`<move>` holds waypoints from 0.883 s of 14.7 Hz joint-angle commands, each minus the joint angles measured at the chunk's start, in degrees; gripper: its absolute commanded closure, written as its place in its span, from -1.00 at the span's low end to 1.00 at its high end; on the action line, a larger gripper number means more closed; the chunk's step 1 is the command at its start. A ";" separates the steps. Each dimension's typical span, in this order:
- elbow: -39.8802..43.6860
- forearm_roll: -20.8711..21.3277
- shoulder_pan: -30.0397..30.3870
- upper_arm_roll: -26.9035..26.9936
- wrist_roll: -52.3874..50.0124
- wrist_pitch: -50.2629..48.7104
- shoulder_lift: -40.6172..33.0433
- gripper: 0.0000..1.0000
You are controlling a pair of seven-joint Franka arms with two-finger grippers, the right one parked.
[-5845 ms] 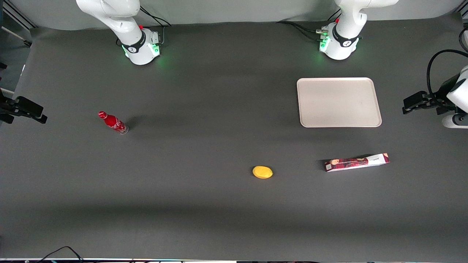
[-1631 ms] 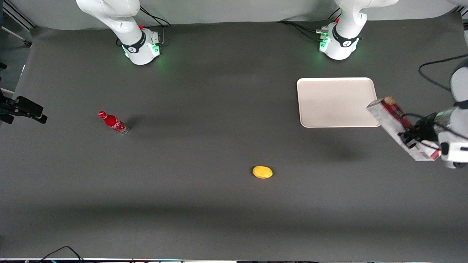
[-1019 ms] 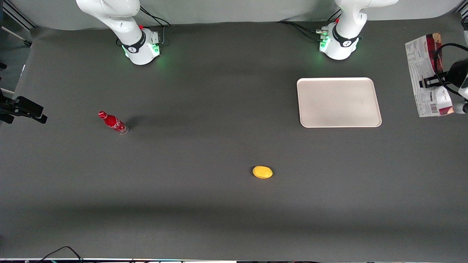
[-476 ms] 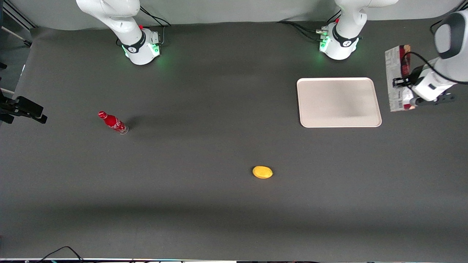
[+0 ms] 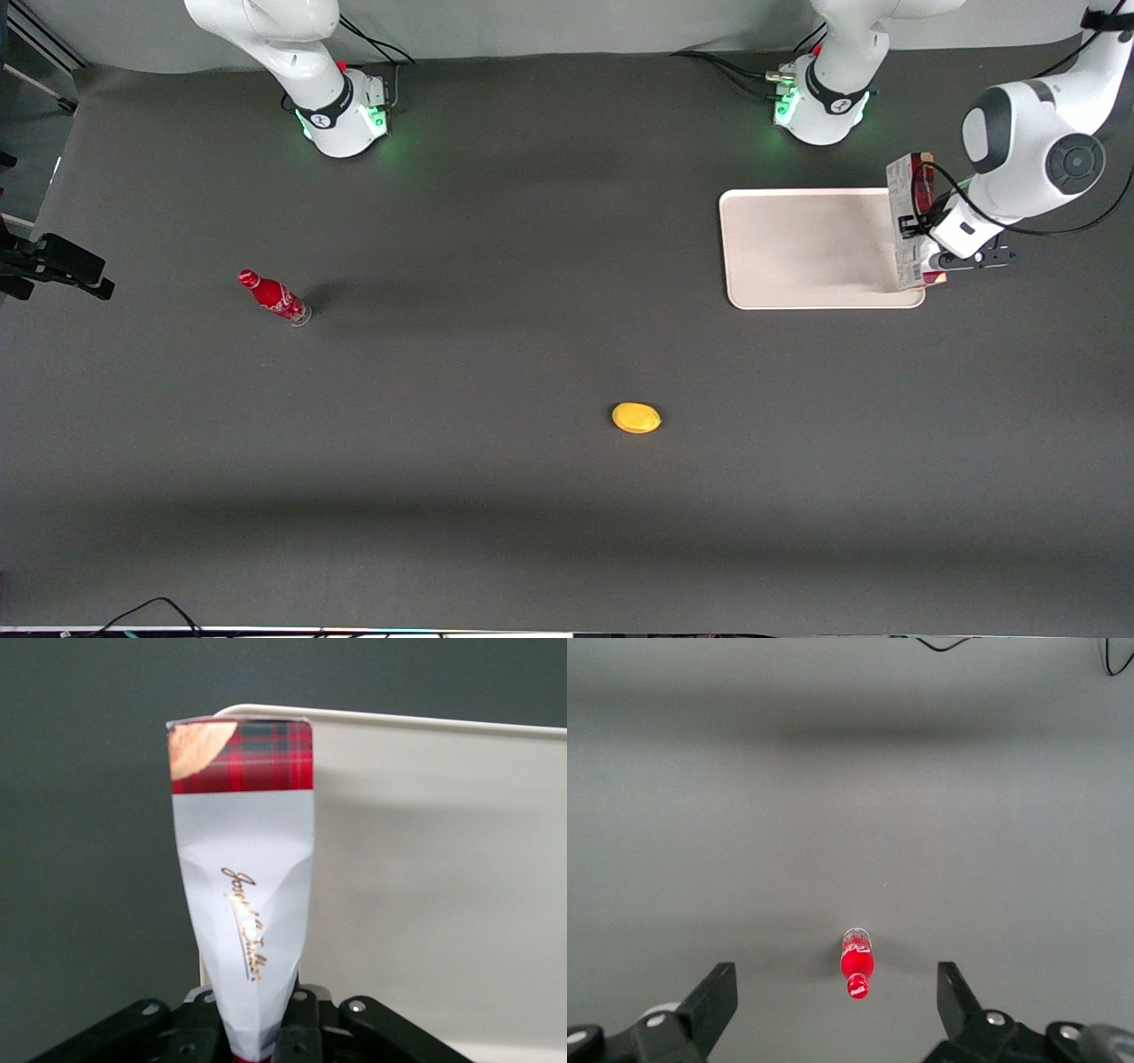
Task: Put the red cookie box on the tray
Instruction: 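Carry the box over the tray edge and lower it onto the tray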
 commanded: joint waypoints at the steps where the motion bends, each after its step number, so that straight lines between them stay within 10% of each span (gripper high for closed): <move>1: -0.38 0.92 0.07 1.37 2.50 6.86 5.52 1.00; 3: -0.73 0.92 0.07 1.46 2.68 8.98 6.92 0.91; 4: -0.65 0.92 -0.02 1.46 2.76 9.16 7.37 -0.98; 13: 18.65 -0.39 -0.63 0.41 2.77 -15.49 4.47 -1.00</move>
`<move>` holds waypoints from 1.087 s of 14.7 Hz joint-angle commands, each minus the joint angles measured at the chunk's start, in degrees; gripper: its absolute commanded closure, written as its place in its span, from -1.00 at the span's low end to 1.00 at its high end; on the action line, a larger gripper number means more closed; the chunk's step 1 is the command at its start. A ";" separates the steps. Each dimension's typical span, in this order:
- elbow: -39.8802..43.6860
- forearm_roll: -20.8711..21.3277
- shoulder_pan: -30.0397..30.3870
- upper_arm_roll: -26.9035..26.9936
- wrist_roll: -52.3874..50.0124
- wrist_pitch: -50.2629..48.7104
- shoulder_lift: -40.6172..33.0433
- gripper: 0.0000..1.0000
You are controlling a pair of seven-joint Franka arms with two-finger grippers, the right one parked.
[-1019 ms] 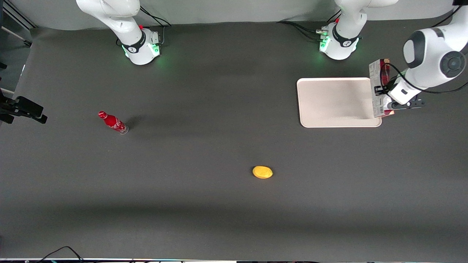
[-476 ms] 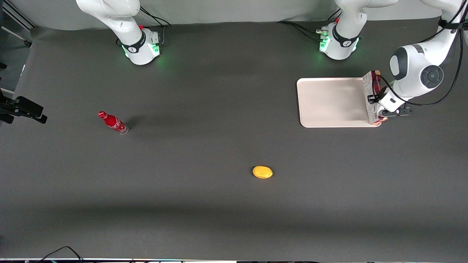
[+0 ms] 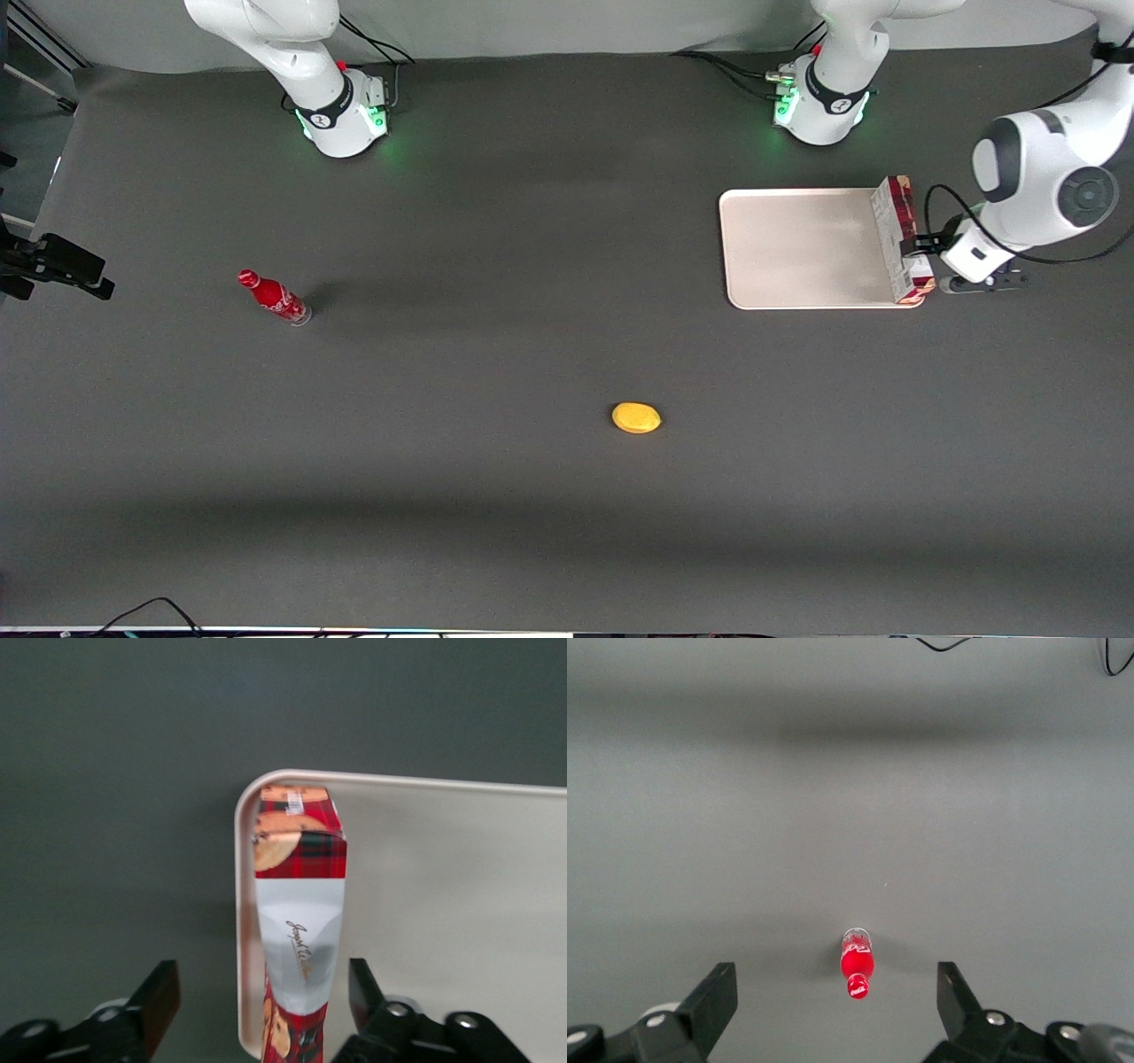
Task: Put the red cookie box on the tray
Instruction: 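Carry the box over the tray edge and lower it onto the tray, then open the left gripper and withdraw it away from the tray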
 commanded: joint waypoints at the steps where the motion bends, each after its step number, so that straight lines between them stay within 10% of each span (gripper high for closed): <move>1: 13.21 -1.49 -0.62 -1.34 0.73 -14.73 -1.66 -1.00; 16: 52.63 -4.92 -0.79 -14.00 -3.93 -37.01 3.26 -1.00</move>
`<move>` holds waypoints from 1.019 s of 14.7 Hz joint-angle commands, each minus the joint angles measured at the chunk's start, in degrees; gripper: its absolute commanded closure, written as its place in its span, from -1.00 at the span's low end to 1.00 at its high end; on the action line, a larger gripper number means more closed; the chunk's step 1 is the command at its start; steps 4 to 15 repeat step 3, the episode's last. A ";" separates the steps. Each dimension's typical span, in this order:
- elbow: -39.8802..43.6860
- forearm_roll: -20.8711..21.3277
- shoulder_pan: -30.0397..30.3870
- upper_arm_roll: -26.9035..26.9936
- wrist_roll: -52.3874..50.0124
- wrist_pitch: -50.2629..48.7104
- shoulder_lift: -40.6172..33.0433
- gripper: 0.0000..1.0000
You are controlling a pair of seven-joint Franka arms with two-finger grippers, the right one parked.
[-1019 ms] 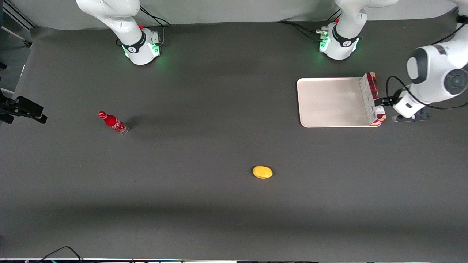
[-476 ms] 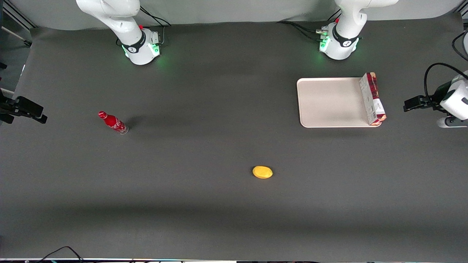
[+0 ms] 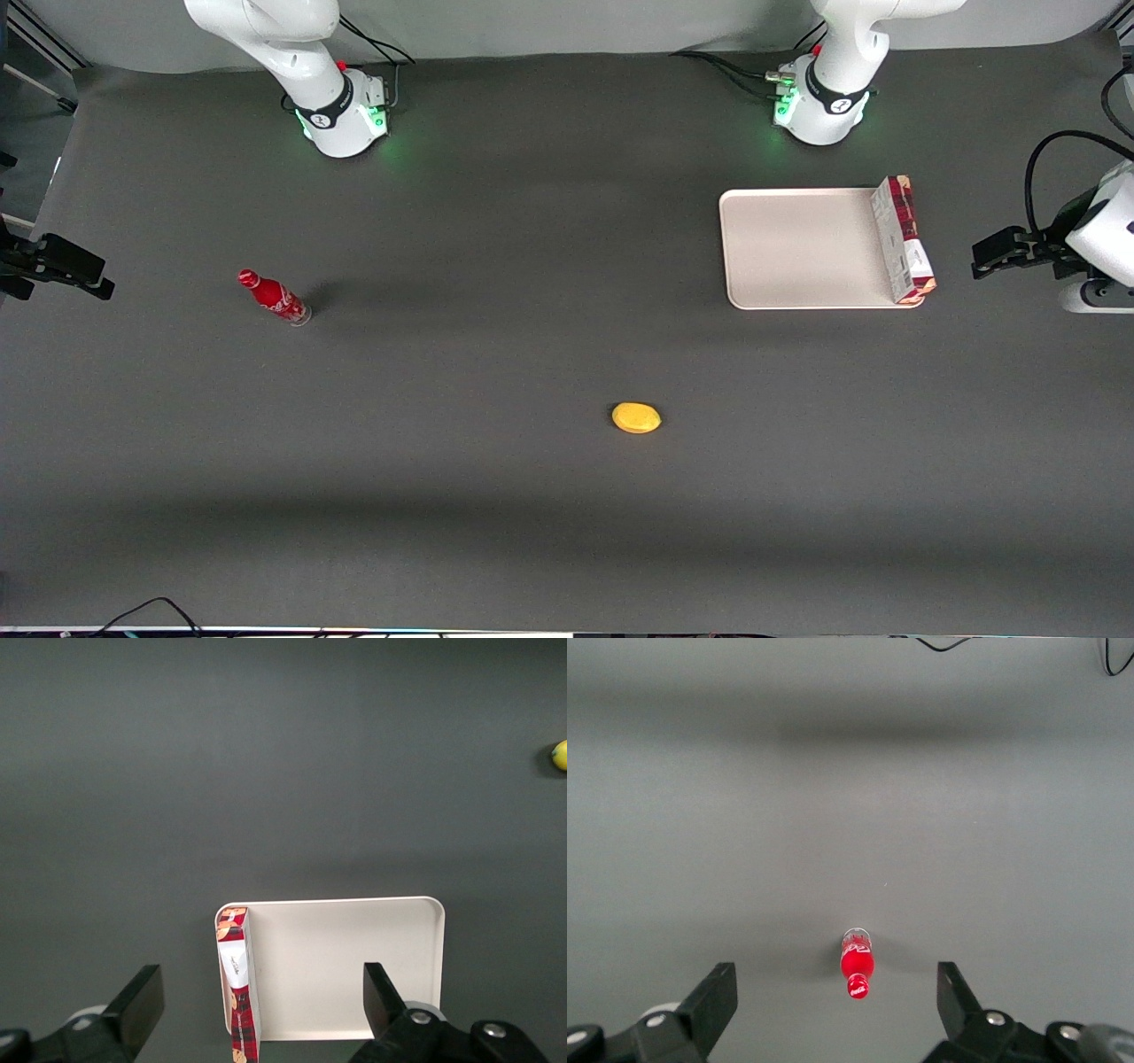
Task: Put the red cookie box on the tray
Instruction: 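Open the left gripper and withdraw it away from the tray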
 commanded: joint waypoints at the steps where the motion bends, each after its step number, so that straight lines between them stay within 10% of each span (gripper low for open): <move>1: 4.37 -0.61 -0.10 -0.81 -0.53 -2.40 1.60 -1.00; 15: 4.46 -0.61 -0.10 -0.90 -0.18 -3.01 1.69 -1.00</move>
